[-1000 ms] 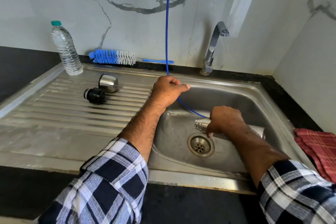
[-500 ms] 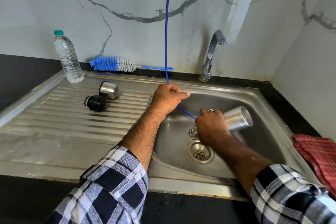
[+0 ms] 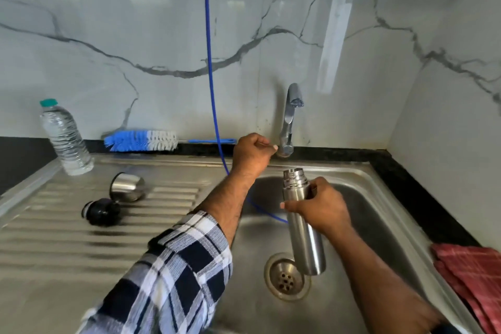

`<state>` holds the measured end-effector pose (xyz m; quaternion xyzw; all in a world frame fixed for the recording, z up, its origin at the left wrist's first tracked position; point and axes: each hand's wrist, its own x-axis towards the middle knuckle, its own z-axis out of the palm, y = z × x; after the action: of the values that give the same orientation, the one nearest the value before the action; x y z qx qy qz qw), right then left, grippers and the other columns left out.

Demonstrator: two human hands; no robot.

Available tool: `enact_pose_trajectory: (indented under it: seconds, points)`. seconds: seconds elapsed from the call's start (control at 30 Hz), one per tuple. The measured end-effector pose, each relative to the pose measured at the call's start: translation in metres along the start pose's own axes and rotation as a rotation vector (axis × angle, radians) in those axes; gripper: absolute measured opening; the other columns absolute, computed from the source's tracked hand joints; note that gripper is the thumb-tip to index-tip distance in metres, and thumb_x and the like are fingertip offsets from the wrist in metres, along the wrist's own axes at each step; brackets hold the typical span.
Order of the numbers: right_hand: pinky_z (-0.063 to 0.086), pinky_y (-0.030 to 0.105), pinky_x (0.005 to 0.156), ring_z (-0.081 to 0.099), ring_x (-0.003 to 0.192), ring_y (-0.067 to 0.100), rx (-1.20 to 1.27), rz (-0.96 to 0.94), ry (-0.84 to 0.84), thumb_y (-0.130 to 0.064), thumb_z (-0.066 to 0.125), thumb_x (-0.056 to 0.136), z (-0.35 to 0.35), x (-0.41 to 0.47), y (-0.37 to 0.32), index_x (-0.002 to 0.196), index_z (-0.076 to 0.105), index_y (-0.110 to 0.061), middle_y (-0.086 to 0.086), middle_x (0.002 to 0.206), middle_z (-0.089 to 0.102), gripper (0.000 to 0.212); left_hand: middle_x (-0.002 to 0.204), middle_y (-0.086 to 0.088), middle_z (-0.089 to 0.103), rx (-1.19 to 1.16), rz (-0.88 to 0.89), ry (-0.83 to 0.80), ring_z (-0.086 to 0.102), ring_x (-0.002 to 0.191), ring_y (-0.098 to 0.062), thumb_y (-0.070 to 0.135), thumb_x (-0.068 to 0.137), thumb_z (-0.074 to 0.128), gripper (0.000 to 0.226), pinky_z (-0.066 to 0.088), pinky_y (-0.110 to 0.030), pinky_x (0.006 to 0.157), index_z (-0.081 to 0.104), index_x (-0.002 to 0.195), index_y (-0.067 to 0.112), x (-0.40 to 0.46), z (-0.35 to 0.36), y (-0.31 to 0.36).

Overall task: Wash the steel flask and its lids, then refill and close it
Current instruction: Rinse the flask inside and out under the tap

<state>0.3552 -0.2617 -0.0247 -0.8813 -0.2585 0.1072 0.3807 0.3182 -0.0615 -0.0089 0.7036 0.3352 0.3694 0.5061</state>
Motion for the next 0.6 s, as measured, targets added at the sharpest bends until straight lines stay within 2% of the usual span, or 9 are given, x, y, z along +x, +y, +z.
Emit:
enact_pose_trajectory:
  seconds: [0.07,0.17,0.27,0.4,0.5,0.6]
  points:
    - [0.058,0.035,0.073,0.065,0.082,0.008,-0.010,0.000,0.003,-0.050,0.099,0.061,0.006,0.005,0.004,0.103,0.057,-0.031,-0.011,0.093,0.068,0.062,0.082,0.000,0.077,0.014,0.041,-0.038,0.077,0.081,-0.025,0.019,0.077,0.093,0.025,0.066,-0.044,0.080,0.070,0.081,0.028,0.017,0.017,0.005]
    - [0.061,0.037,0.076,0.067,0.084,0.008,0.013,0.020,-0.012,-0.050,0.099,0.061,0.016,0.009,0.008,0.105,0.055,-0.035,-0.010,0.094,0.069,0.064,0.089,0.002,0.079,-0.007,0.111,-0.104,0.076,0.082,-0.016,0.020,0.079,0.093,0.024,0.066,-0.038,0.080,0.074,0.088,0.031,0.033,0.032,0.015]
    - [0.063,0.037,0.077,0.068,0.084,0.007,0.022,0.023,-0.009,-0.053,0.098,0.061,0.020,0.012,0.011,0.101,0.053,-0.038,-0.010,0.093,0.069,0.061,0.081,0.010,0.078,0.018,0.191,-0.187,0.070,0.068,0.000,0.022,0.081,0.092,0.014,0.064,-0.031,0.084,0.082,0.090,0.025,0.044,0.043,0.016]
    - [0.062,0.035,0.075,0.068,0.083,0.007,0.014,0.003,-0.016,-0.052,0.098,0.061,0.023,0.010,0.012,0.099,0.054,-0.036,-0.010,0.093,0.069,0.060,0.077,0.013,0.077,0.114,0.264,-0.155,0.072,0.071,0.002,0.024,0.083,0.091,0.009,0.060,-0.025,0.081,0.083,0.085,0.019,0.046,0.048,0.017]
    - [0.062,0.035,0.075,0.068,0.083,0.006,0.020,0.008,-0.012,-0.053,0.098,0.061,0.026,0.010,0.014,0.100,0.055,-0.036,-0.010,0.093,0.069,0.061,0.074,0.007,0.078,0.058,0.186,-0.075,0.077,0.072,-0.009,0.021,0.083,0.090,0.014,0.066,-0.034,0.078,0.078,0.076,0.025,0.043,0.042,0.007]
    - [0.062,0.035,0.076,0.067,0.084,0.006,0.044,0.011,-0.009,-0.055,0.098,0.060,0.030,0.009,0.014,0.099,0.056,-0.035,-0.010,0.093,0.069,0.061,0.067,0.001,0.077,0.041,0.005,-0.034,0.078,0.067,-0.015,0.020,0.084,0.090,0.018,0.068,-0.040,0.075,0.076,0.072,0.019,0.042,0.029,-0.005]
